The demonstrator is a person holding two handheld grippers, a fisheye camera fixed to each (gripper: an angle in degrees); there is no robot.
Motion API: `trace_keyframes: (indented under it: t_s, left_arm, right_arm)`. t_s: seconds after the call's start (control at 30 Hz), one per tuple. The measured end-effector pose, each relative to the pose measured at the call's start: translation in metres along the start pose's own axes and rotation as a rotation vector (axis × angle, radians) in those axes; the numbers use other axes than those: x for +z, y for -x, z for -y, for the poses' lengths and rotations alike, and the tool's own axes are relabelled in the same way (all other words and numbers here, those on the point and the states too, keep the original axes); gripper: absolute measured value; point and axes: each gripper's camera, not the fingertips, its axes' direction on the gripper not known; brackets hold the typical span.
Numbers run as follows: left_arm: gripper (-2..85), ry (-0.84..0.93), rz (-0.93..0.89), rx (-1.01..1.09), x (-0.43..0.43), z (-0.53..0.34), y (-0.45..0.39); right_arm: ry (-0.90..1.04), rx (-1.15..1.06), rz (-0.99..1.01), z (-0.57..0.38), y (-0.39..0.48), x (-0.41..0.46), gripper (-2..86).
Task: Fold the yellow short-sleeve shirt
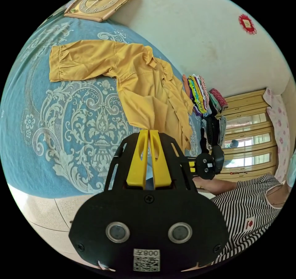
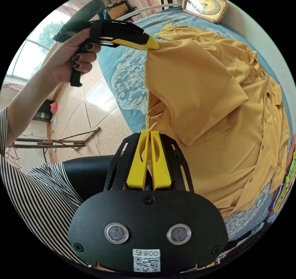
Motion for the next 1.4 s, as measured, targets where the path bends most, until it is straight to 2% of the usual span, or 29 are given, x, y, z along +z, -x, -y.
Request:
trace_keyframes:
  t_s: [0.13,0.37,0.47,0.53,0.67,0.83,0.9,1.0,1.1,1.2,1.27,1.33,1.4]
  left_arm:
    - [0.6,-0.034,-0.033,-0.081,-0.027,-0.036,0.003]
    - [0.5,-0.128,-0.092,-0.242,-0.059,-0.084,0.016]
    - [0.6,-0.249,-0.217,-0.321,-0.077,-0.098,0.022]
    - [0.7,-0.291,-0.211,-0.332,-0.092,-0.101,0.02]
    - [1.8,-0.167,-0.128,-0.243,-0.085,-0.093,-0.015]
    - [6.4,0.166,-0.106,0.022,0.005,-0.075,-0.115]
    - [7.1,0.239,-0.094,0.099,0.036,-0.065,-0.147]
    - [7.3,0.359,0.01,0.205,0.079,-0.053,-0.192]
    - [5.6,0.477,0.244,0.317,0.108,-0.054,-0.223]
    - [2.6,0.472,0.257,0.334,0.1,-0.054,-0.238]
    - [2.2,0.469,0.27,0.314,0.092,-0.055,-0.243]
    - [2.6,0.442,0.302,0.3,0.081,-0.056,-0.258]
    - [3.3,0.404,0.264,0.328,0.077,-0.055,-0.28]
  right_arm:
    - [-0.016,-0.032,-0.014,-0.017,0.024,-0.023,0.4]
    - [0.064,-0.142,-0.196,-0.044,0.077,-0.019,0.2]
    - [0.148,-0.176,-0.295,-0.055,0.091,-0.005,0.2]
    - [0.159,-0.183,-0.332,-0.065,0.096,0.0,0.2]
    - [0.174,-0.147,-0.315,-0.084,0.1,0.01,0.2]
    - [0.183,-0.103,-0.314,-0.105,0.103,0.024,0.2]
    - [0.186,-0.099,-0.325,-0.118,0.105,0.033,0.2]
    - [0.183,-0.098,-0.296,-0.136,0.107,0.038,0.2]
    - [0.131,-0.059,-0.206,-0.158,0.099,0.033,0.3]
    - [0.043,0.021,-0.053,-0.189,0.077,0.014,0.6]
    - [-0.024,0.097,-0.031,-0.216,0.054,-0.003,0.9]
    - [-0.084,0.216,-0.084,-0.252,0.02,-0.021,1.3]
    - [-0.146,0.443,-0.173,-0.312,-0.04,-0.041,2.2]
